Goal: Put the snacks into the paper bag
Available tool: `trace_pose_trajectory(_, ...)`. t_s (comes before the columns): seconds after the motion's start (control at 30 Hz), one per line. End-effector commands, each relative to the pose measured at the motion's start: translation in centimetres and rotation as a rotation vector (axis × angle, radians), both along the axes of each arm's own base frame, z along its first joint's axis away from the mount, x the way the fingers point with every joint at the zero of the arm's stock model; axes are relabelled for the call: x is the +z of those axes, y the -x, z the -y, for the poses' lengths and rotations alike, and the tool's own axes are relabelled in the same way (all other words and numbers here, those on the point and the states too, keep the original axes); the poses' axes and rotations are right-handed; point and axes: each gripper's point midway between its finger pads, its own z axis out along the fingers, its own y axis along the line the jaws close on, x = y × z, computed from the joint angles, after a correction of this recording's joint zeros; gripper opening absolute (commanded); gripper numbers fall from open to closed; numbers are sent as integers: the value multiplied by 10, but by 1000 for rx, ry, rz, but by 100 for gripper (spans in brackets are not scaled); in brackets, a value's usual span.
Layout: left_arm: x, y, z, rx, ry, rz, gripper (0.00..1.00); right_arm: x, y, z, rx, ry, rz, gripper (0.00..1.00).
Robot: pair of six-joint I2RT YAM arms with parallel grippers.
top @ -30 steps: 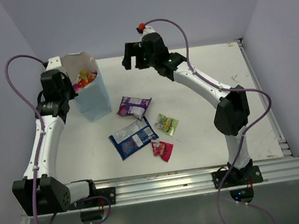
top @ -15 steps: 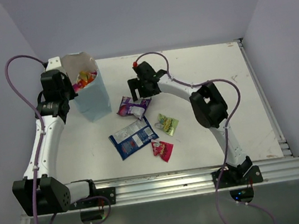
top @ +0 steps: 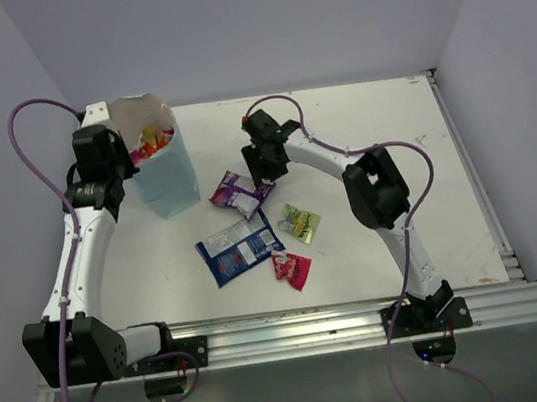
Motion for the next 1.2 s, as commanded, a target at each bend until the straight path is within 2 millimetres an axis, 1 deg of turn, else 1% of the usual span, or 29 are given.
trace_pose_trajectory(0.0,7,-5,-1,-2,2,30,0,4,15,7,35,34,-65,50)
trace_pose_trajectory(0.13,7,-5,-1,-4,5,33,0,-2,22,7,72,43,-110,47)
trace_pose_trajectory(0.17,7,-5,0,-5,6,32,0,-5,25,7,74,48,-123,43)
trace_pose_trajectory(0.23,7,-5,-1,-4,5,35,0,-8,27,8,86,52,-142,38)
trace_pose_trajectory(0.27,7,-4,-1,-3,4,35,0,-14,31,9,90,65,-167,32)
trace_pose_trajectory(0.3,7,-4,-1,-3,4,35,0,-16,32,9,97,71,-179,28)
trace_pose_trajectory(0.33,7,-3,-1,-1,4,35,0,-19,33,10,98,75,-188,26)
trace_pose_trajectory(0.37,8,-3,0,-3,4,38,0,-20,35,10,100,78,-196,19)
trace_pose_trajectory(0.4,8,-3,0,-3,4,38,0,-21,36,10,103,77,-200,17)
trace_pose_trajectory(0.43,8,-2,-1,0,3,38,0,-21,36,10,104,76,-201,10)
trace_pose_trajectory(0.53,8,-2,-1,-1,3,40,0,-23,37,11,104,77,-210,7)
trace_pose_trajectory(0.6,9,-1,-1,-1,4,43,0,-21,39,8,116,66,-211,14)
trace_pose_trajectory(0.63,9,-1,0,-4,6,43,0,-19,37,7,117,59,-201,31)
trace_pose_trajectory(0.7,9,-1,0,-3,6,45,0,-14,38,6,129,43,-196,51)
trace_pose_trajectory(0.73,9,-1,0,-3,8,46,0,-12,39,4,141,33,-196,64)
trace_pose_trajectory(0.77,9,-1,0,-3,8,46,0,-13,41,4,153,30,-200,71)
trace_pose_trajectory(0.87,9,-1,0,-3,8,48,0,-18,47,5,168,34,-225,73)
trace_pose_trajectory(0.93,11,-1,-1,-1,8,54,0,-26,51,6,181,46,-256,68)
trace_pose_trajectory(0.97,11,0,-1,1,8,53,0,-30,53,7,188,53,-267,63)
trace_pose_trajectory(1.0,11,-1,-1,1,8,54,0,-35,55,10,192,65,-282,51)
trace_pose_trajectory(1.03,11,0,-1,1,6,53,0,-46,63,15,195,87,-320,47)
trace_pose_trajectory(1.07,12,0,-1,3,4,54,0,-52,68,18,197,97,-343,44)
trace_pose_trajectory(1.17,12,0,-3,7,0,55,0,-72,87,30,192,133,-416,17)
